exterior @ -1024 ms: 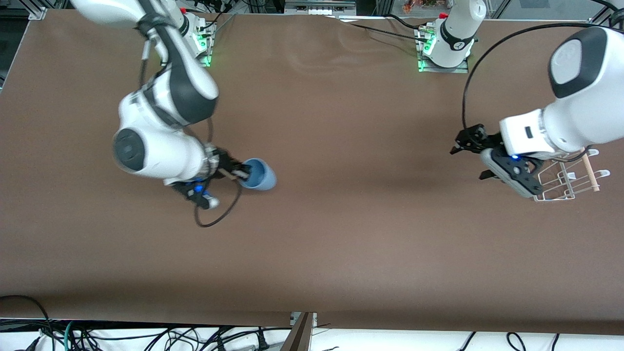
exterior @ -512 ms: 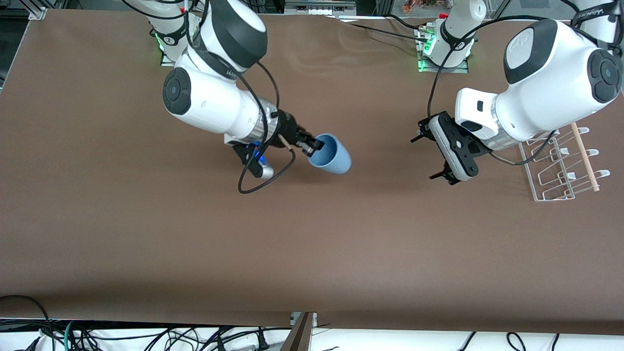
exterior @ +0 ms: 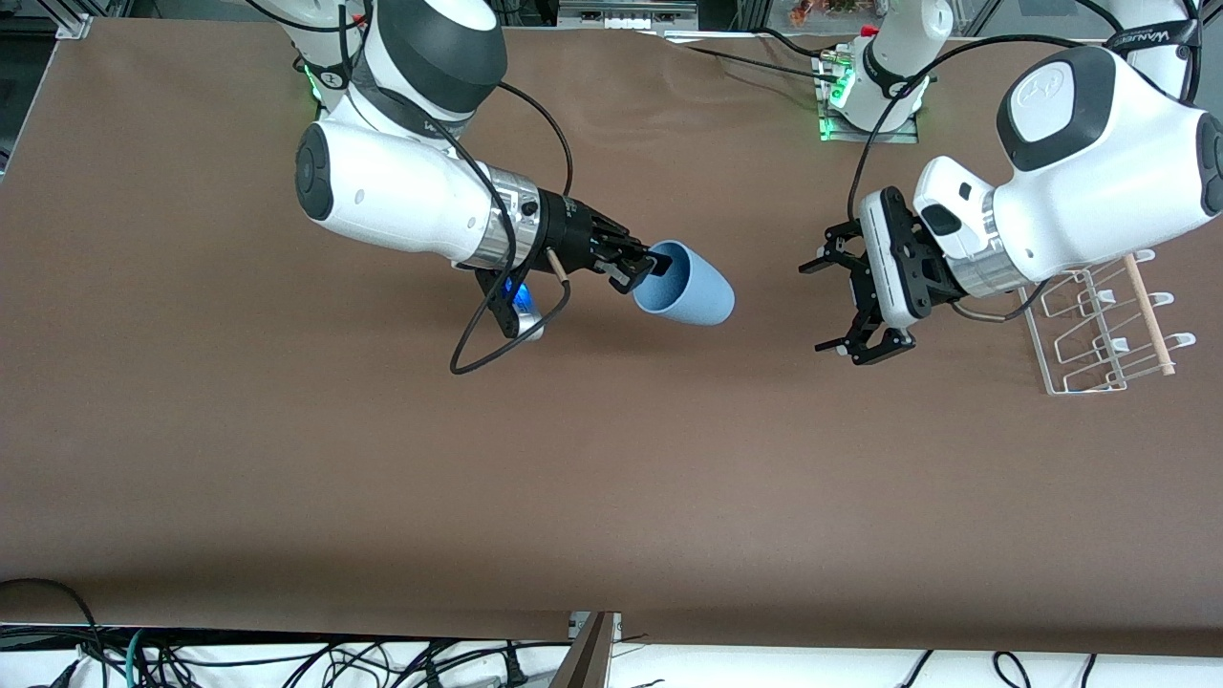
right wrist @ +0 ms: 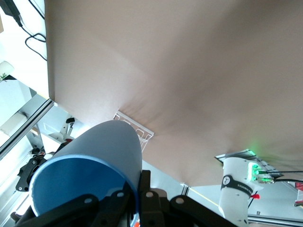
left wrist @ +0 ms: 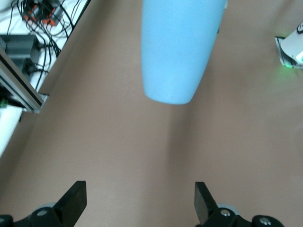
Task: Transfer cup to left arm and place on rack
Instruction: 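Lift the blue cup with the right gripper while the left gripper approaches, then grasp the cup rim with the left gripper beside the right gripper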
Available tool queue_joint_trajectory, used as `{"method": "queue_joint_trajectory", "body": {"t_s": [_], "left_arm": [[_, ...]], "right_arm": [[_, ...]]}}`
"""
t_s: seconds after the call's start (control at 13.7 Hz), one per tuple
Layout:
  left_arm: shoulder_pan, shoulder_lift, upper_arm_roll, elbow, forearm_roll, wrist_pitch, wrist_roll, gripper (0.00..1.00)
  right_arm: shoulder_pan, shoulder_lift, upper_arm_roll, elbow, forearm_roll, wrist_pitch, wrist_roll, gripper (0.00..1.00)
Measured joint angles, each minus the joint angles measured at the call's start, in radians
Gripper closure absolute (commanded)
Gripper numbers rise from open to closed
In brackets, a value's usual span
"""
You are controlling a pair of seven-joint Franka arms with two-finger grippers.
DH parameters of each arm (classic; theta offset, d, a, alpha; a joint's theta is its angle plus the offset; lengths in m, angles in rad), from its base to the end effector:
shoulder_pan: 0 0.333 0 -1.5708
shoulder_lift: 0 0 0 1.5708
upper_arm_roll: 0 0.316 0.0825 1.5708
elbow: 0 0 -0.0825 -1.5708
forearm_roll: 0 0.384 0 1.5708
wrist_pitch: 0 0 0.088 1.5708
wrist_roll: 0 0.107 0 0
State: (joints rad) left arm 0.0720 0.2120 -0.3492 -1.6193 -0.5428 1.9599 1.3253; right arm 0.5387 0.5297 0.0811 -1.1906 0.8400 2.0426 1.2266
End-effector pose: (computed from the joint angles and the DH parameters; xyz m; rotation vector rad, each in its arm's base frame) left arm 0.6120 -0.1899 0.5296 2.0114 -1.7187 0.5583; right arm 0.5904 0.4517 0.5355 -2.0913 1.0118 0.6056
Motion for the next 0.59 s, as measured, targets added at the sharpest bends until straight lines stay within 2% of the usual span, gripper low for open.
{"method": "queue_joint_trajectory", "body": {"t_s": [0.37,0.59], "left_arm": [[0.000,-0.010,-0.083,-0.013,0.000,0.138,0.041,0.00],[-0.001,-0.010,-0.140,-0.058,0.000,0.221,0.041,0.00]], "right_arm": [[0.000,0.000,0.000,0.002,0.011,0.001,0.000,1.00],[0.000,0.000,0.000,0.002,0.037,0.001,0.000,1.00]]}}
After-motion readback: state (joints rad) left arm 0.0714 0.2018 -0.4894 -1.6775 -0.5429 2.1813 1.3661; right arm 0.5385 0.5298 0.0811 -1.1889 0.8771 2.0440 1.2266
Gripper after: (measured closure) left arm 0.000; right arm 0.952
